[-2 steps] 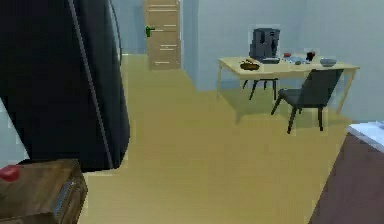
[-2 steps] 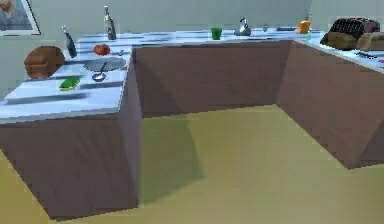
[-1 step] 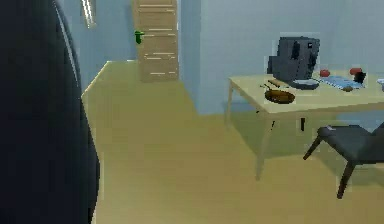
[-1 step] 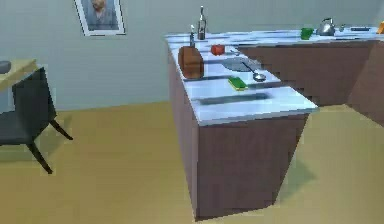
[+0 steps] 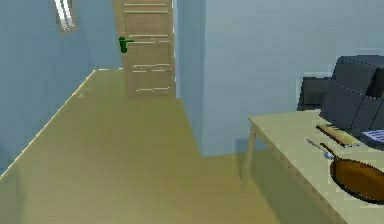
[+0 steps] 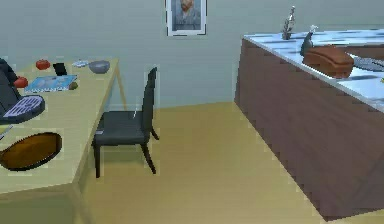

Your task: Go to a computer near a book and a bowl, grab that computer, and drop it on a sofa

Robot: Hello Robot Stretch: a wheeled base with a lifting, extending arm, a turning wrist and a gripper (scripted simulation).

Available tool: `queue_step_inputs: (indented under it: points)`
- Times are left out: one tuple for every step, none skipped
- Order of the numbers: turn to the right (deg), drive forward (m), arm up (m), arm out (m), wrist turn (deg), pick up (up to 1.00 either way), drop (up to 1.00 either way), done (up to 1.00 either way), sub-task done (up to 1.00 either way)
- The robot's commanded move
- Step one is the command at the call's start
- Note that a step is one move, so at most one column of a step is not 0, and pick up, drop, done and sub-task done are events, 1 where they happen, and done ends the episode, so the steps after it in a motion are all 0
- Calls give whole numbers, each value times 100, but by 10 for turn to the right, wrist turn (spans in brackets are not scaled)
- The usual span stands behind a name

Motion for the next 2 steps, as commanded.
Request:
queue_step_inputs:
  points:
    - [-120, 0, 0, 0, 0, 0, 0, 0, 0]
    - [0, 90, 0, 0, 0, 0, 0, 0, 0]
